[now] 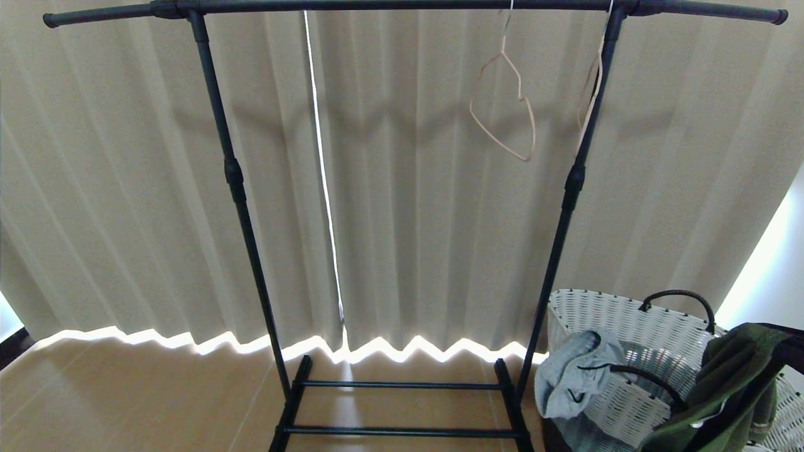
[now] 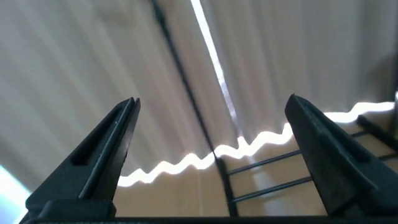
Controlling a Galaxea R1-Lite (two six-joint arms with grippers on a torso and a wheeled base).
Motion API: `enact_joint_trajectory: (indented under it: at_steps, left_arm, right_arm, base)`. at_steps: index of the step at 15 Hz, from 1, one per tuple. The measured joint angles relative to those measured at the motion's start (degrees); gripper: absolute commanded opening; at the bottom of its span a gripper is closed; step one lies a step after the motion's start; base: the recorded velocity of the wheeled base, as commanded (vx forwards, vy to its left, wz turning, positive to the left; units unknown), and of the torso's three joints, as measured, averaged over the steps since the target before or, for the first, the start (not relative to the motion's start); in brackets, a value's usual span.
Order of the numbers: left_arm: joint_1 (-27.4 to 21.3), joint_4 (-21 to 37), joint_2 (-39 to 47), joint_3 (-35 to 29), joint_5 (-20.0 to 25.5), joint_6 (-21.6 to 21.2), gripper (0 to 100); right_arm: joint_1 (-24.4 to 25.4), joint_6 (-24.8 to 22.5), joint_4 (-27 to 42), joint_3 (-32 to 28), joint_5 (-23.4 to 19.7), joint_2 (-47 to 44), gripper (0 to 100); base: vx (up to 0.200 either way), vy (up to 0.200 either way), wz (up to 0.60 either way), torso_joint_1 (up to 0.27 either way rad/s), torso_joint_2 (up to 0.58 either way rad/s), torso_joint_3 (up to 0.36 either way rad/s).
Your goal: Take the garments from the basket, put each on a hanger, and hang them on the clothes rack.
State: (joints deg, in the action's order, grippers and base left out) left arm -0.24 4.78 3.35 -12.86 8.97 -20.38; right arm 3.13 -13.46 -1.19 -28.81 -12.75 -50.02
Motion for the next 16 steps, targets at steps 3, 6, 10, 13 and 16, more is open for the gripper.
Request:
enact_joint_trajectory:
  at_steps: [3, 6, 10, 13, 16]
  left_arm:
    - [0.13, -0.21, 7.91, -4.04, 4.22, -0.3, 100]
    - [-1.6, -1.19, 23.45, -10.67, 7.39, -1.45, 100]
    - [-14.03, -5.95, 44.72, -20.68, 5.36, -3.32, 100]
    - [-27.01, -13.37, 55.33, -24.15, -2.22, -2.6, 100]
    - [-40.28, -23.06, 66.85, -25.42, -10.83, 2.18, 100]
  right_arm:
    - [1.08, 1.91, -1.05, -0.35, -5.8, 0.02, 0]
    - [5.79, 3.28, -3.67, -2.91, -8.95, -0.89, 0]
    - [8.98, 3.36, -3.89, -10.98, -8.64, -6.51, 0]
    - [9.35, 3.43, -4.38, -14.46, -8.64, -10.23, 0]
    - [9.59, 3.52, -4.46, -15.4, -8.81, -11.69, 0]
  base:
    - [0.0, 0.0, 0.0, 0.0, 0.0, 0.0]
    - [0.0, 0.0, 0.0, 0.0, 0.0, 0.0]
    - [0.0, 0.0, 0.0, 0.0, 0.0, 0.0]
    - [0.0, 0.0, 0.0, 0.0, 0.0, 0.0]
    - [0.0, 0.0, 0.0, 0.0, 0.0, 0.0]
